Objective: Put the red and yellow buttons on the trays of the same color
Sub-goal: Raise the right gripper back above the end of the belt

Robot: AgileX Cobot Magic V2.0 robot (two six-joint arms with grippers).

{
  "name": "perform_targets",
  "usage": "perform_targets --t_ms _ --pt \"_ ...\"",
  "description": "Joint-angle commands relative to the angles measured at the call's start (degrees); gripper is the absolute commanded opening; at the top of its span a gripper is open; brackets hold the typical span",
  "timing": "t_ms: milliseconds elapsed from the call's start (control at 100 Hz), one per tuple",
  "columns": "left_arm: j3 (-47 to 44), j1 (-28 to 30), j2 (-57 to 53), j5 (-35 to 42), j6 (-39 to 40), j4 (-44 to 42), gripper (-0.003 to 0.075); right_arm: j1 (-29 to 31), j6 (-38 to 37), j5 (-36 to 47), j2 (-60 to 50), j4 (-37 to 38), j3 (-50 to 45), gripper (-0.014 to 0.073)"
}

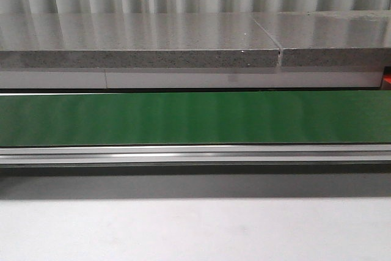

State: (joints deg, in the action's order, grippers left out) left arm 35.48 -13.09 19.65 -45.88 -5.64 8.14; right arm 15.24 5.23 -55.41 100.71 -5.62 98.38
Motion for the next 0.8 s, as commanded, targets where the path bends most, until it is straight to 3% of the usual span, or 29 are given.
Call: perform_targets --t_ms 0,790 --pt "1.5 -0.4 0.6 4.6 -0.1 0.5 -0.002 -0.1 0.7 4.2 -7.3 0.1 -2.4 -0.0071" --pt "1.5 -0.4 0.6 4.6 -0.1 0.5 -0.002 -0.8 2.3 11.1 -46.8 -2.3 -37.5 -0.0071"
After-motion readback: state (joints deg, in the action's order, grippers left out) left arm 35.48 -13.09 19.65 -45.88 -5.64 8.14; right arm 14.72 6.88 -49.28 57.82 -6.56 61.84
